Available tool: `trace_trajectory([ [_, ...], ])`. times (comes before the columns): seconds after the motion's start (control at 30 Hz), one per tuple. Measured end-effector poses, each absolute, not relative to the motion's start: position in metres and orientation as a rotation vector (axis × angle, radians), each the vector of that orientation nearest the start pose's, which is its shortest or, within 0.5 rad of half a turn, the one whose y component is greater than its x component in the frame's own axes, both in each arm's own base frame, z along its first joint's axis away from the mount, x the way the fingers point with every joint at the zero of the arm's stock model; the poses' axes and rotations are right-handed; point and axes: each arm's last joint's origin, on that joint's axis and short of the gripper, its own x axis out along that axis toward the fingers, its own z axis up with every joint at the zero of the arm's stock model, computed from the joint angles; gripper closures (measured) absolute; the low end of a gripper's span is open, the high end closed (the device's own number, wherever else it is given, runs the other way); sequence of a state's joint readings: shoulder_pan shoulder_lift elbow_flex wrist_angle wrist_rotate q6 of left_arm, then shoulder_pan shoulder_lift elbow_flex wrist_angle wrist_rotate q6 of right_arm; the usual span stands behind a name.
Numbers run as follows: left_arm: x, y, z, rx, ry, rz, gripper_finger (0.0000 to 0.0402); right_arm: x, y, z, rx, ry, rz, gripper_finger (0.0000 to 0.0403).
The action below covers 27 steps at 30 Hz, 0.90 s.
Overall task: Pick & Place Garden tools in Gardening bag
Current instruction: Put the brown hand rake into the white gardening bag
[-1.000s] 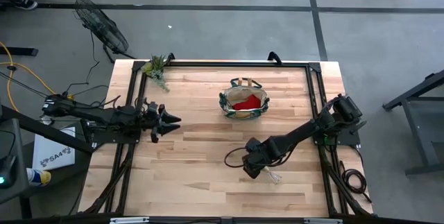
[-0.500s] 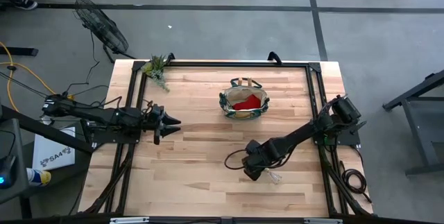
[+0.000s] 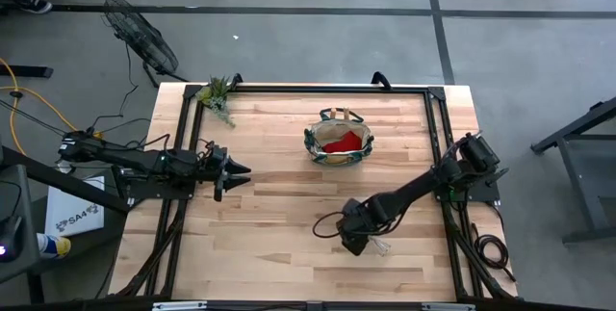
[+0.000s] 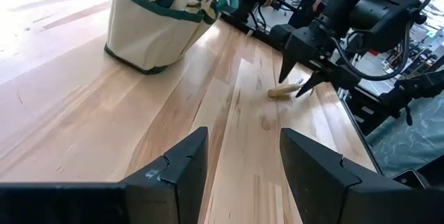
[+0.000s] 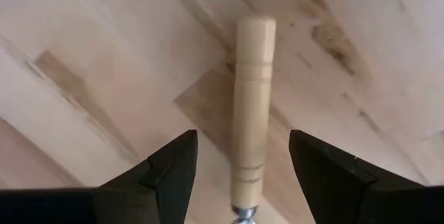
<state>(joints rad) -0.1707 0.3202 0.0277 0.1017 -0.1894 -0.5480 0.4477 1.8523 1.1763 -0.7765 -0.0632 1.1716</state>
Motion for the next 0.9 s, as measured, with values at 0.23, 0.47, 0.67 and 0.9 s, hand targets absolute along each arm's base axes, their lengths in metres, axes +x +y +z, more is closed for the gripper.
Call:
trace_trajectory([
  [0.23,0.115,-0.014,0.155,-0.512,0.178,0.070,0.0227,0.301,0.144,0.155,0.658,1.412,-0.509,0.0182],
  [0.47,0.115,-0.014,0.155,-0.513,0.177,0.070,0.0227,0.304,0.137,0.155,0.639,1.358,-0.557,0.0182],
  [0.67,0.115,-0.014,0.155,-0.512,0.177,0.071,0.0227,0.305,0.138,0.152,0.587,1.376,-0.522,0.0182],
  [0.9,0.115,-0.014,0.155,-0.512,0.177,0.071,0.0227,0.306,0.140,0.144,0.556,1.421,-0.473,0.0182],
])
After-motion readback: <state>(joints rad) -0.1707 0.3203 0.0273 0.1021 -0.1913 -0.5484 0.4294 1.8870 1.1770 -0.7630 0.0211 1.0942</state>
